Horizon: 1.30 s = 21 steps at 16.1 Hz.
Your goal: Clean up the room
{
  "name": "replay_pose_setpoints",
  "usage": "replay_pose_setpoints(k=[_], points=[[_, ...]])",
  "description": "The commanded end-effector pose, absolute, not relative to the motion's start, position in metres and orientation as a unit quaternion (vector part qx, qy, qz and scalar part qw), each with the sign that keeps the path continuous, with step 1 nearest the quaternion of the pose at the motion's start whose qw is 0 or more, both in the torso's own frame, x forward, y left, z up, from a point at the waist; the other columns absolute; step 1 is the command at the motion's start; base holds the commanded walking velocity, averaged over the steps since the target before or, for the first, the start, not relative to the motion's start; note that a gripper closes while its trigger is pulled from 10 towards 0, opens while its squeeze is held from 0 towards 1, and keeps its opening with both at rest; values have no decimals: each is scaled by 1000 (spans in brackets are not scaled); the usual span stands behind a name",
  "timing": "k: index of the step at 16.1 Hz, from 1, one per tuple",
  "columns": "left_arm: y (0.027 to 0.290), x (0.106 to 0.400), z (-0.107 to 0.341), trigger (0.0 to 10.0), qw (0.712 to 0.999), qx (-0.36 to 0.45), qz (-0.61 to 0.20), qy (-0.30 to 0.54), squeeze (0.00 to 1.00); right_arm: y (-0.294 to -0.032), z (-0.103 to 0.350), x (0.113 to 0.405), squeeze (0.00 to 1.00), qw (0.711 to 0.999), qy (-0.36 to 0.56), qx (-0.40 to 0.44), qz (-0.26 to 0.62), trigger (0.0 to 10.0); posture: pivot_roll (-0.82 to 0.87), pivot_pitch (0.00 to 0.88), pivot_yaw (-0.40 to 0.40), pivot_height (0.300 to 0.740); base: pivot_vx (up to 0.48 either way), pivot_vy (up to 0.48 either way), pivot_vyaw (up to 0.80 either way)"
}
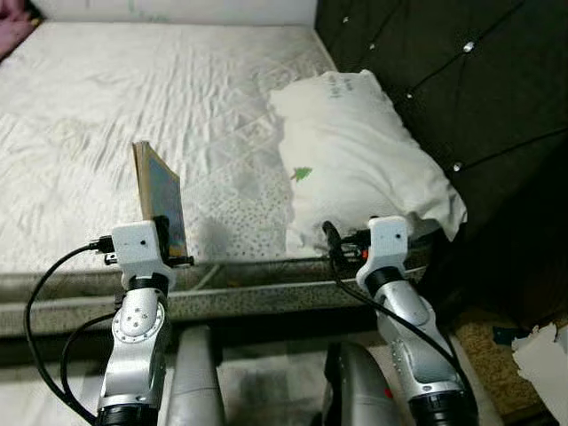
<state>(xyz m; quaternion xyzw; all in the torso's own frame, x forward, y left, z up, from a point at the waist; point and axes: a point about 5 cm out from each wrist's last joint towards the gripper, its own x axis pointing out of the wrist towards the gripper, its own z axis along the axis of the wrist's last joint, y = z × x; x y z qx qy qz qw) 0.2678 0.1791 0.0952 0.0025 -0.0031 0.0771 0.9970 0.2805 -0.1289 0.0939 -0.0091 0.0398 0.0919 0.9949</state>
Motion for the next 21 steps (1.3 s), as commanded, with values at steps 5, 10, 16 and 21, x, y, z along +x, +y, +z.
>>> replay_pose_setpoints(k=[5,10,16,21], points=[[174,276,108,10000,997,-10,71,-35,0,-130,96,283,0,995,35,-12,91,10000,23,21,-38,573,309,0,0],[173,281,109,10000,995,-18,90,-36,0,-132,96,284,0,995,36,-17,93,10000,16,21,-45,573,0,0,0],[164,288,101,10000,995,-73,69,-11,0,-134,97,286,0,995,35,-17,90,10000,14,29,-51,573,0,0,385],[141,306,89,10000,984,-168,37,47,0,-140,106,282,0,998,21,-17,64,10000,-12,33,-58,573,0,0,0]])
